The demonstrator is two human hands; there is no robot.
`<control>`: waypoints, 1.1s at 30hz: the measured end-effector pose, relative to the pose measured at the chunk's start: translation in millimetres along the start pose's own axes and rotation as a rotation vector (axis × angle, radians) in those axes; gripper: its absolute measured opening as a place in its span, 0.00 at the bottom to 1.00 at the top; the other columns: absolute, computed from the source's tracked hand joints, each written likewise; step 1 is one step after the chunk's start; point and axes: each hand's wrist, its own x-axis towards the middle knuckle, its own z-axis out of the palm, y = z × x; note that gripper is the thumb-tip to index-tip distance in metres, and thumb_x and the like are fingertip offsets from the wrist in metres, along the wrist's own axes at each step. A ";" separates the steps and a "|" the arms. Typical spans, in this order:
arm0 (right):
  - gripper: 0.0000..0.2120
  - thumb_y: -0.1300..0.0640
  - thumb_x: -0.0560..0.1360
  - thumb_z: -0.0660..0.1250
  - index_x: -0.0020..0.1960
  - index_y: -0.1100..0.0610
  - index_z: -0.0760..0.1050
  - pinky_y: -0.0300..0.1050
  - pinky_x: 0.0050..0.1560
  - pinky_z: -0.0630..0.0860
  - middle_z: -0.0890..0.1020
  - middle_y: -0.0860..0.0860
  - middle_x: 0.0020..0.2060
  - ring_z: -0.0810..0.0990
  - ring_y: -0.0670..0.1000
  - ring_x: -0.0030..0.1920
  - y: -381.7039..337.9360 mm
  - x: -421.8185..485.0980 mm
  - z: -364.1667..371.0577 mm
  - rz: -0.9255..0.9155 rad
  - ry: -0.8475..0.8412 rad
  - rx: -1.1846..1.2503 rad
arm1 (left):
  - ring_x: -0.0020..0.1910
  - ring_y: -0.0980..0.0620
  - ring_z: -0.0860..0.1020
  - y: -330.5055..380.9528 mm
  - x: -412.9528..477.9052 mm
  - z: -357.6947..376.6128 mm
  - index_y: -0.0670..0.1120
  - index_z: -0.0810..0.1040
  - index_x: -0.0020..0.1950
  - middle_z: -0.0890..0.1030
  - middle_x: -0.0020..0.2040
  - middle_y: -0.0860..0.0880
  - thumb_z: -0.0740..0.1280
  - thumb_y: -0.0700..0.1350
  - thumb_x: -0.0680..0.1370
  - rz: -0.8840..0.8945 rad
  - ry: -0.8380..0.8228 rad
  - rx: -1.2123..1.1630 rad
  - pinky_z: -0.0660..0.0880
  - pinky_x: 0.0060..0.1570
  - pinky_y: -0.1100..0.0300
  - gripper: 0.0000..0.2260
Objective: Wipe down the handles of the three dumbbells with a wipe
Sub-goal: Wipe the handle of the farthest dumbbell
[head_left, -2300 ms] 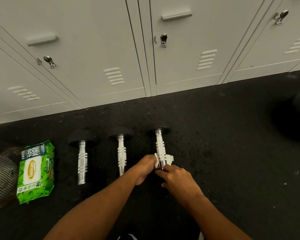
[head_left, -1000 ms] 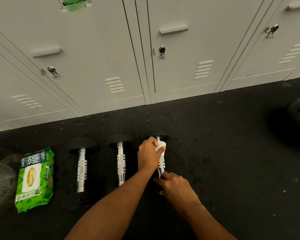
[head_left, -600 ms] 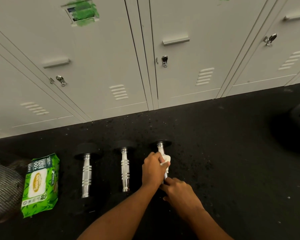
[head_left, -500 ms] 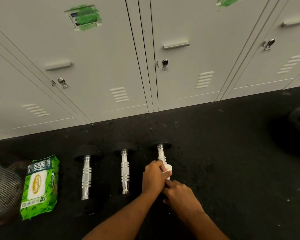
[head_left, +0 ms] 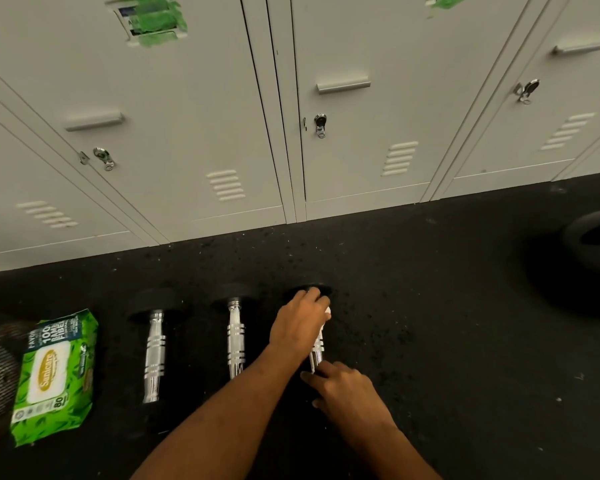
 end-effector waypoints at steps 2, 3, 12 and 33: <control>0.27 0.55 0.80 0.63 0.76 0.50 0.59 0.50 0.58 0.73 0.67 0.53 0.69 0.69 0.54 0.65 0.2 0.1 1.3 0.004 0.006 -0.003 | 0.62 0.50 0.70 -6.9 0.3 3.6 0.48 0.76 0.65 0.73 0.64 0.50 0.67 0.45 0.79 0.035 -0.010 0.059 0.75 0.57 0.58 0.14; 0.27 0.55 0.80 0.63 0.76 0.50 0.59 0.50 0.58 0.73 0.67 0.53 0.69 0.69 0.54 0.65 0.1 0.3 2.1 0.004 0.006 -0.004 | 0.62 0.50 0.69 -10.7 -1.5 4.6 0.47 0.76 0.65 0.72 0.64 0.50 0.68 0.44 0.79 0.039 -0.028 0.075 0.75 0.58 0.57 0.15; 0.26 0.55 0.79 0.63 0.75 0.48 0.59 0.50 0.60 0.73 0.66 0.52 0.71 0.68 0.54 0.66 0.7 -1.4 4.3 -0.003 0.017 0.004 | 0.58 0.59 0.69 -16.4 -44.5 -4.7 0.52 0.82 0.59 0.74 0.57 0.56 0.63 0.51 0.80 0.181 -0.134 -0.215 0.74 0.55 0.60 0.12; 0.27 0.54 0.80 0.63 0.76 0.49 0.58 0.50 0.59 0.74 0.66 0.53 0.69 0.68 0.54 0.65 -0.2 -2.2 1.0 0.007 0.017 0.005 | 0.57 0.57 0.73 -32.1 -17.3 1.3 0.50 0.80 0.63 0.74 0.60 0.55 0.64 0.48 0.80 -0.021 0.013 -0.283 0.70 0.59 0.65 0.13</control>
